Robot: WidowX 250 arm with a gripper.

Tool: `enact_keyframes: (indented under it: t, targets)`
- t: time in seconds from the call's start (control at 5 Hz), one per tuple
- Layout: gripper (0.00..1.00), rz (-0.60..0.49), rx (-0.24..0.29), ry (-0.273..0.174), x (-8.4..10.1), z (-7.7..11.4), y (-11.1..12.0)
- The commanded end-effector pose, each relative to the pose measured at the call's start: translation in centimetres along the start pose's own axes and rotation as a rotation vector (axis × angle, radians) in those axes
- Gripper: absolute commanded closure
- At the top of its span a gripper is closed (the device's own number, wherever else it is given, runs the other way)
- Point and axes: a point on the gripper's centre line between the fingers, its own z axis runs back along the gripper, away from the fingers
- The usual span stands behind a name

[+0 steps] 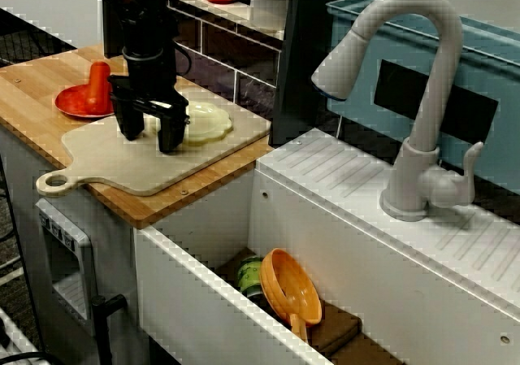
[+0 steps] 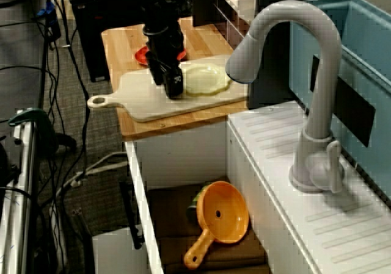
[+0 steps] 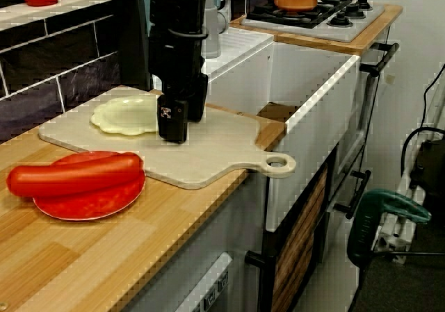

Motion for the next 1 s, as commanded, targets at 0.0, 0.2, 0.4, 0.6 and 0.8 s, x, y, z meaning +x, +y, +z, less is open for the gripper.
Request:
enact_keyframes:
  t: [0.0,0.2,0.4,0.6,0.8]
  targets:
    - [0.00,0.030,-0.028,-0.054,2.1,4.3,2.5]
    - [0.00,0.068,-0.042,-0.056,2.9,5.0,3.4]
    - [0.00,0.107,-0.036,-0.076,4.0,5.4,4.5]
    - [0.00,0.163,-0.002,-0.103,5.0,5.4,5.5]
    - [0.00,0.200,0.004,-0.109,5.9,5.4,6.6]
